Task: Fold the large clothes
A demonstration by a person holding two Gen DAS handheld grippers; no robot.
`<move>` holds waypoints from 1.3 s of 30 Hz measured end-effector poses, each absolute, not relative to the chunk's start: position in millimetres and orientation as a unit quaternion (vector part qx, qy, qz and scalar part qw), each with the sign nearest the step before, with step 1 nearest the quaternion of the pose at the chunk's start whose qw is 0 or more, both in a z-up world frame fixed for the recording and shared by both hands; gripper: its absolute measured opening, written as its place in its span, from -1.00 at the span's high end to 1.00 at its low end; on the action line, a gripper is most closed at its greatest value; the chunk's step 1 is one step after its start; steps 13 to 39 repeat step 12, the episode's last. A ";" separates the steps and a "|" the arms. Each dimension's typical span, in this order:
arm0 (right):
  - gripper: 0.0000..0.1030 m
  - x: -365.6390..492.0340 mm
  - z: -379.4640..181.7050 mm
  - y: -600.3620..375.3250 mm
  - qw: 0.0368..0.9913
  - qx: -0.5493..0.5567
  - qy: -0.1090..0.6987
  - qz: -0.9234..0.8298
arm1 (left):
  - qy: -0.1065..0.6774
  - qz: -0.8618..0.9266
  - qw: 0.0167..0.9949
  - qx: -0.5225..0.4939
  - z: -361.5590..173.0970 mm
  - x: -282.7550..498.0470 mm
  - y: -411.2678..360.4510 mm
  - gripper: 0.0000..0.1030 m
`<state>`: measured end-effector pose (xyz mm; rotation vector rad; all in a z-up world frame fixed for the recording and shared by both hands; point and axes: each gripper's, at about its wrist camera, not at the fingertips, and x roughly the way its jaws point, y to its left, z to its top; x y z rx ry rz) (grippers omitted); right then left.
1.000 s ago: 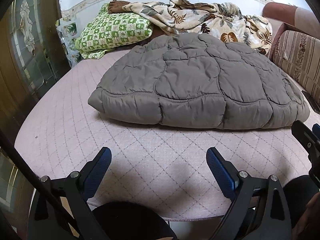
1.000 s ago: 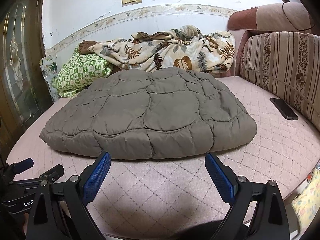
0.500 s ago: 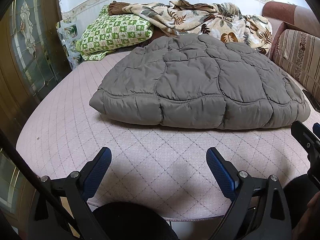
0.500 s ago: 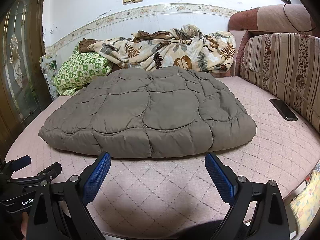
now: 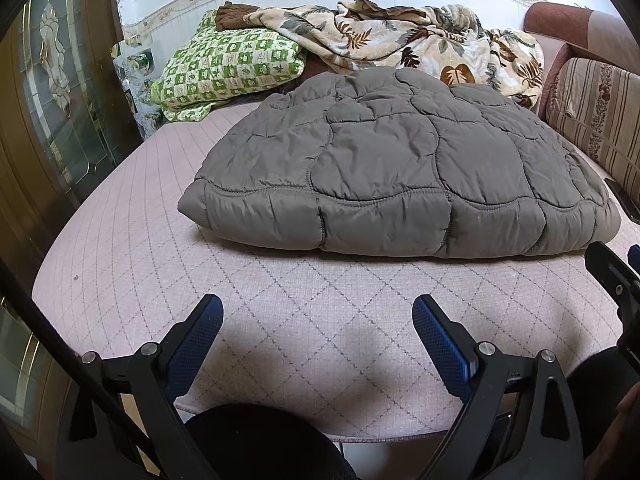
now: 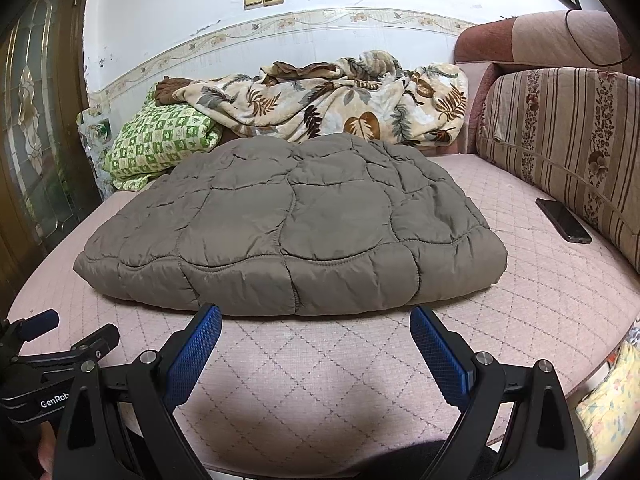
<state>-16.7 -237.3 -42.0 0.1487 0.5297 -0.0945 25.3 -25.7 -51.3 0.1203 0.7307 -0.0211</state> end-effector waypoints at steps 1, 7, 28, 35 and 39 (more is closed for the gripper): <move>-0.89 -16.8 -41.8 -237.6 0.961 0.073 0.261 -0.046 | 0.357 -0.010 0.932 0.059 -51.3 25.2 -26.4 -0.85; -0.89 -17.1 -42.2 -238.2 0.961 0.074 0.262 -0.047 | 0.355 -0.009 0.933 0.053 -50.9 25.4 -23.7 -0.85; -0.89 -17.4 -41.3 -239.5 0.961 0.074 0.261 -0.048 | 0.348 0.002 0.936 0.043 -49.3 24.9 -16.0 -0.85; -0.89 -17.4 -41.3 -239.5 0.961 0.074 0.261 -0.048 | 0.348 0.002 0.936 0.043 -49.3 24.9 -16.0 -0.85; -0.89 -17.4 -41.3 -239.5 0.961 0.074 0.261 -0.048 | 0.348 0.002 0.936 0.043 -49.3 24.9 -16.0 -0.85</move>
